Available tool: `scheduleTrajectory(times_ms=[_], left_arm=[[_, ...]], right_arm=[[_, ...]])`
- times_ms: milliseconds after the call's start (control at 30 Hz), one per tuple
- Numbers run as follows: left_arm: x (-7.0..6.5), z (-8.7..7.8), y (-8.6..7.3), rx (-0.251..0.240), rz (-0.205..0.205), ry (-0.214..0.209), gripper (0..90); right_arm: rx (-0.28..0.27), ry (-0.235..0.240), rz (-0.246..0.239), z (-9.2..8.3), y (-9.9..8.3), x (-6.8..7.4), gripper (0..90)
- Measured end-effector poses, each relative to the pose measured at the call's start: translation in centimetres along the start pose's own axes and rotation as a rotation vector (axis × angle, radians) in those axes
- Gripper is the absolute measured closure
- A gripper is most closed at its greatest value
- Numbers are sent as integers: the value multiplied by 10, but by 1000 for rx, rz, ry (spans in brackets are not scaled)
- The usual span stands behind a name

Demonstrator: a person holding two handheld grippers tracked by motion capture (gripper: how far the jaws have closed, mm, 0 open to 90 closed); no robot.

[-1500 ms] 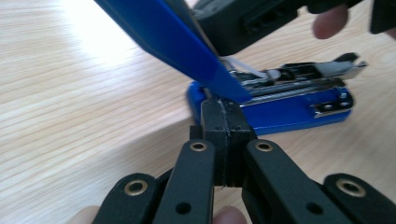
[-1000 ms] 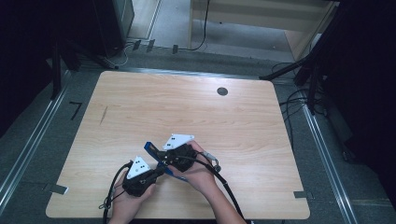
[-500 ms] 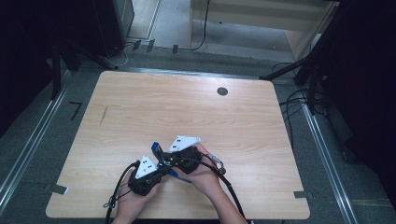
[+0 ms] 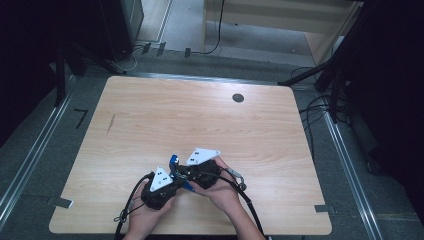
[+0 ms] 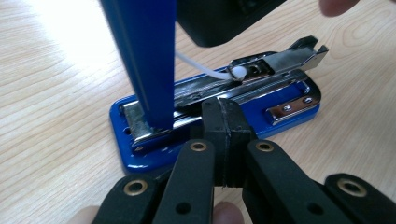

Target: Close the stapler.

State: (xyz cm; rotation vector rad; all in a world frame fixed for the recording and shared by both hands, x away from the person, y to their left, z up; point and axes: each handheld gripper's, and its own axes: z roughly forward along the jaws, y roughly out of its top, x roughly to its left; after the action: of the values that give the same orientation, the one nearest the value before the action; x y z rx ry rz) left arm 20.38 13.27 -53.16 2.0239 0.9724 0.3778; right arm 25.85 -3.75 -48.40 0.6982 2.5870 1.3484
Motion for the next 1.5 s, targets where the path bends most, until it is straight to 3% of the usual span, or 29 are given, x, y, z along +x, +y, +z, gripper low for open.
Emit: scheduleTrajectory(times_ms=[367, 767, 1067, 1500], left_arm=[[-3, 1, 0, 14, 28, 6, 900], [-3, 2, 0, 15, 28, 1, 900], [-3, 2, 0, 13, 22, -4, 900], [-3, 2, 0, 11, 26, 3, 900]], right_arm=[[-5, -4, 4, -3, -3, -1, 900], [-27, -20, 24, -14, -2, -6, 900], [-80, -42, 49, -23, 13, -10, 900], [-133, -54, 30, -28, 50, -5, 900]])
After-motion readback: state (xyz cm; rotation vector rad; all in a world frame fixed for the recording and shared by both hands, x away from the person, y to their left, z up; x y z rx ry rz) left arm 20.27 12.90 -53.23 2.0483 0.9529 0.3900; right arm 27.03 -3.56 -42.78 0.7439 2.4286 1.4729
